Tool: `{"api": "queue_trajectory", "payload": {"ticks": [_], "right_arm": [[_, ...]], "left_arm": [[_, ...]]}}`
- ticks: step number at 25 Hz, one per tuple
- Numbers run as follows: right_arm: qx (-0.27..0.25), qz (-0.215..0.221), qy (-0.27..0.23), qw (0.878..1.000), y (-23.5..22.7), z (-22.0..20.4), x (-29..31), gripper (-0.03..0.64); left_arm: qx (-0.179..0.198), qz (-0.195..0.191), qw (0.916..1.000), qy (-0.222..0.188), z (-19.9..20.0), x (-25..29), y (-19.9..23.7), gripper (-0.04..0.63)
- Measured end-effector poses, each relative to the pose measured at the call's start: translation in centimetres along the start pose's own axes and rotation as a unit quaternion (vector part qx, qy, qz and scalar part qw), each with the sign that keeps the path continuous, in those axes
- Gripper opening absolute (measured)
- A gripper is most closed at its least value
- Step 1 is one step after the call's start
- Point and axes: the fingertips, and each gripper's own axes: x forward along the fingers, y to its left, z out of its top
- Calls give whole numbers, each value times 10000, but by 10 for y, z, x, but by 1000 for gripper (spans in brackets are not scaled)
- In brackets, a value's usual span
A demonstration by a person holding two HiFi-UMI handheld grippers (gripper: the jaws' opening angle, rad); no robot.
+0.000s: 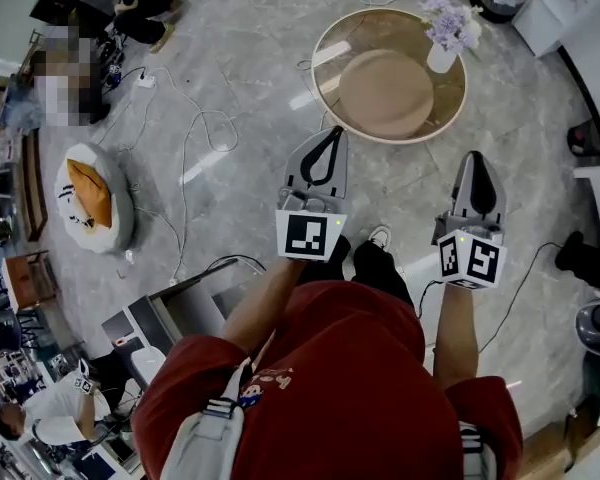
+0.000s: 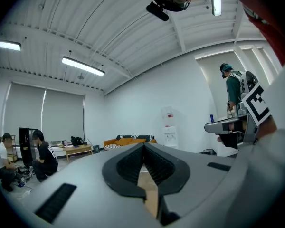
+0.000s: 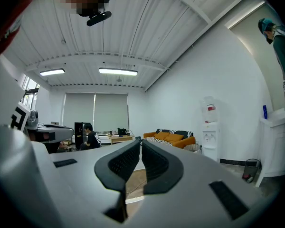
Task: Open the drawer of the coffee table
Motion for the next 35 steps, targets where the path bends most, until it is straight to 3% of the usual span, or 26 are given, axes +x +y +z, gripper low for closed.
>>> {"api": "queue_trajectory", "payload": {"ticks": [7, 16, 21, 28, 35], "right_arm": [[-122, 394, 323, 9986, 17, -66, 28, 28], [-123, 487, 1108, 9926, 50, -195, 45, 28], [-272, 605, 1297, 9893, 78, -284, 44, 28], [-496, 978, 1348, 9848, 101, -438, 51, 28], [-838, 1201, 1246, 9813, 94, -585, 61, 28]], "left_arm": [[-52, 156, 9992, 352, -68, 7, 11, 14], [-254, -21, 9968, 763, -191, 18, 18, 14], [87, -107, 9998, 155, -249, 16, 34, 14], [-88, 47, 9999, 53, -401, 24, 31, 14], [-119, 188, 9997, -32, -567, 40, 14, 14]]}}
